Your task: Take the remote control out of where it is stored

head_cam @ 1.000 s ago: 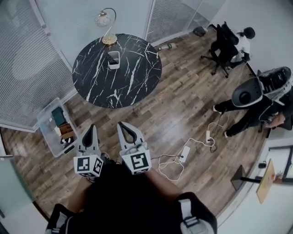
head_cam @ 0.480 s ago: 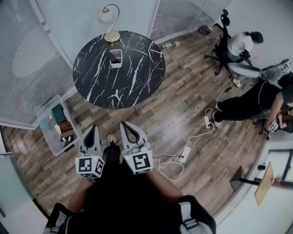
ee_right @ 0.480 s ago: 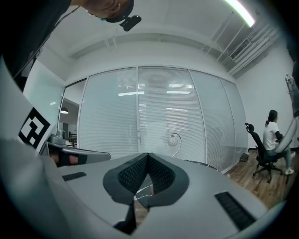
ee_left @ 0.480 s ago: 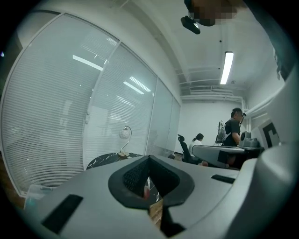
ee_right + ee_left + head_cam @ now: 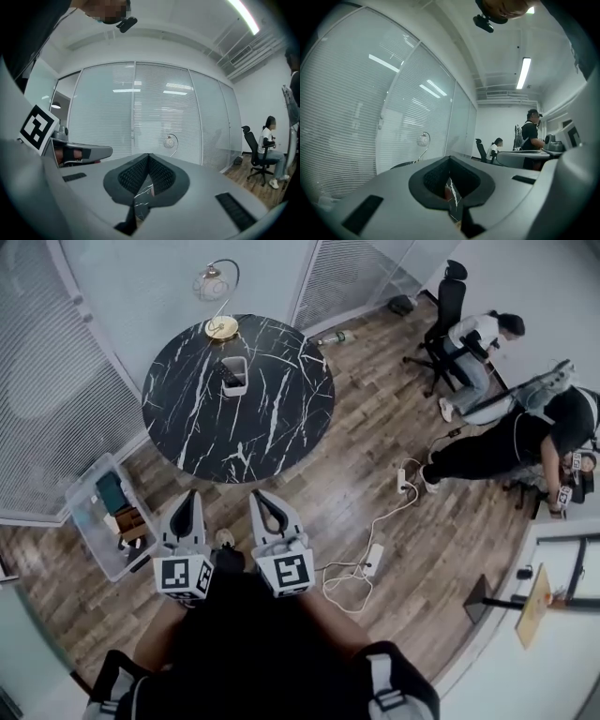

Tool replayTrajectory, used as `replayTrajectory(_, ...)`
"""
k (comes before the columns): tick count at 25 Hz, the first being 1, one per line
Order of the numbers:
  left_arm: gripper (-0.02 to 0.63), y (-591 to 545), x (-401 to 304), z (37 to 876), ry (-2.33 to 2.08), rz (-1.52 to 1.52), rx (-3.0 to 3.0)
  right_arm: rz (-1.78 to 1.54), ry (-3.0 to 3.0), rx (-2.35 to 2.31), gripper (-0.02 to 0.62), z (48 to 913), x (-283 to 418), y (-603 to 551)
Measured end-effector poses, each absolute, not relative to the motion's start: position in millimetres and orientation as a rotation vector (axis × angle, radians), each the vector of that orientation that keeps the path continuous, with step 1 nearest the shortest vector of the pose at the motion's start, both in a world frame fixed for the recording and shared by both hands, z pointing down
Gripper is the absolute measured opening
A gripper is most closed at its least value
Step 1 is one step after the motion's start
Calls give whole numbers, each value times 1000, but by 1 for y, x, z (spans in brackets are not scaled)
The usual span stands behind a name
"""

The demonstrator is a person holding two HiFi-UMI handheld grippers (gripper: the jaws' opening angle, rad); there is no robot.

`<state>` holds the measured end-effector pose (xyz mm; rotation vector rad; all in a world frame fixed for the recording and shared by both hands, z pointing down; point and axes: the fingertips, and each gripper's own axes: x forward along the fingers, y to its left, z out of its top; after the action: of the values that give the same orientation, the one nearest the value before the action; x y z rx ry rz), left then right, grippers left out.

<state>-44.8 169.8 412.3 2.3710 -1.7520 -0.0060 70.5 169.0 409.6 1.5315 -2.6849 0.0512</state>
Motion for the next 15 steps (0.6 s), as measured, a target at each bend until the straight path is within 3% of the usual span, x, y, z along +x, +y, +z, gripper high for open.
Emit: replayTrajectory(15,5,129,-87,428,-1609,-1,2387,66,-2623,1616,2,413,19,125)
